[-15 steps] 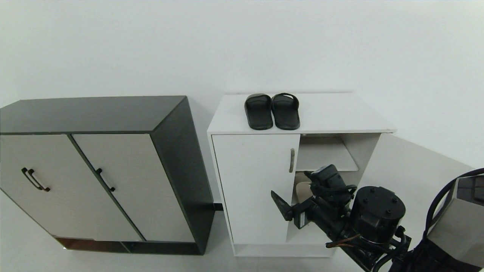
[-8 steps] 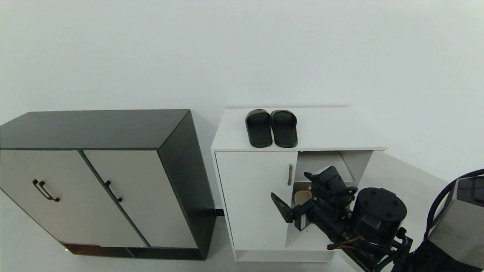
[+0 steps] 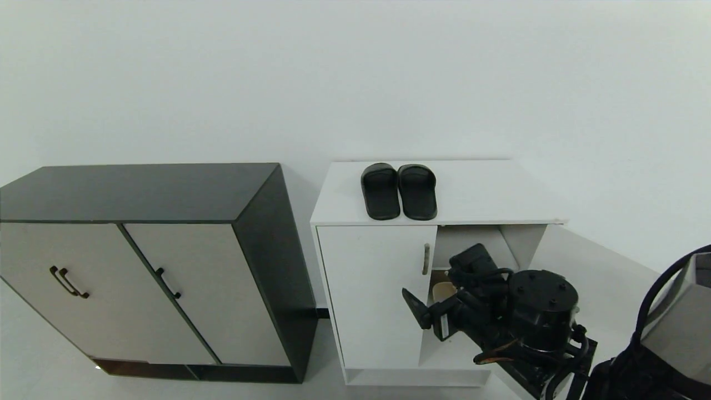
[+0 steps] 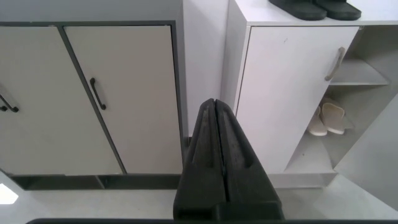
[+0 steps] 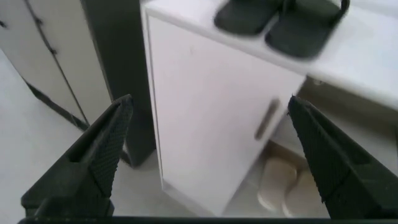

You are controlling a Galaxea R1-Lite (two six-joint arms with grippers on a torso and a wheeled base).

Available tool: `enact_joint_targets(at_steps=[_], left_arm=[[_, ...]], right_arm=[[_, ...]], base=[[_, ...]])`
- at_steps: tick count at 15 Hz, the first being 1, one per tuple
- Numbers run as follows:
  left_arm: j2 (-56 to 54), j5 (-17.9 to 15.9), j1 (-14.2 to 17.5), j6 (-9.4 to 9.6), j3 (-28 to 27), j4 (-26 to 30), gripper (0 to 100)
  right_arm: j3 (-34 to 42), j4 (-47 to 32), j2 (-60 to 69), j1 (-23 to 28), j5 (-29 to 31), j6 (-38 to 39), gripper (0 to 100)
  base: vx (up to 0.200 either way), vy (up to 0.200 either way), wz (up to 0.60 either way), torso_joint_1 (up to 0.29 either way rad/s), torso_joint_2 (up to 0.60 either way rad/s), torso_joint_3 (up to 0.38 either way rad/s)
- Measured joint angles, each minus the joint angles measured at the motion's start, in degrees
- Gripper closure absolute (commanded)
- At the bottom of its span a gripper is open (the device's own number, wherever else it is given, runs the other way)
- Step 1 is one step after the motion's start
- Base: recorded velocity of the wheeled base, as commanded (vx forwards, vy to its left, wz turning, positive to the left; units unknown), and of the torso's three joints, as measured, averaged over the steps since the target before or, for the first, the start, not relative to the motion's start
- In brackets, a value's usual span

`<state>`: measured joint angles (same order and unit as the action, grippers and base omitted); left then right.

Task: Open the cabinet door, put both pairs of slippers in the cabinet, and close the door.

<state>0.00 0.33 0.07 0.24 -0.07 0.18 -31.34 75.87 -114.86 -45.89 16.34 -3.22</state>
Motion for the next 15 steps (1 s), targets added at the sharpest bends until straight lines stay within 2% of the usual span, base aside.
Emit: enact_joint_targets(at_steps=[2, 3, 4, 6, 9, 15], left_arm=[[0.0, -0.01, 0.0, 0.02, 0.0, -0.02, 100], [0.0, -0.01, 0.0, 0.0, 0.0, 0.0, 100], [0.0, -0.01, 0.0, 0.02, 0.0, 0.0, 100], [0.0, -0.01, 0.0, 0.09, -0.02, 0.0, 100], [0.0, -0.01, 0.0, 0.09, -0.02, -0.02, 100], [0.0, -0.04, 0.0, 0.09, -0.02, 0.0, 100]], right_arm=[[-4.4, -18.09, 4.45, -1.16, 2.93, 5.81, 0], [-7.61, -24.55, 6.57, -2.04, 5.12, 8.83, 0], [-11.29, -30.06, 8.36, -3.08, 8.44, 12.25, 0], [-17.71, -37.32, 10.2, -4.72, 14.45, 17.62, 0], [-20.64, -38.27, 11.11, -5.66, 15.52, 18.41, 0], [-20.91, -38.17, 11.14, -5.68, 15.82, 18.41, 0]], base=[[0.0, 0.0, 0.0, 0.0, 0.0, 0.0], [0.0, 0.0, 0.0, 0.0, 0.0, 0.0], [0.0, 0.0, 0.0, 0.0, 0.0, 0.0], [0.2, 0.0, 0.0, 0.002, 0.0, 0.002], [0.2, 0.0, 0.0, -0.006, 0.0, 0.002], [0.2, 0.0, 0.0, 0.004, 0.0, 0.001]])
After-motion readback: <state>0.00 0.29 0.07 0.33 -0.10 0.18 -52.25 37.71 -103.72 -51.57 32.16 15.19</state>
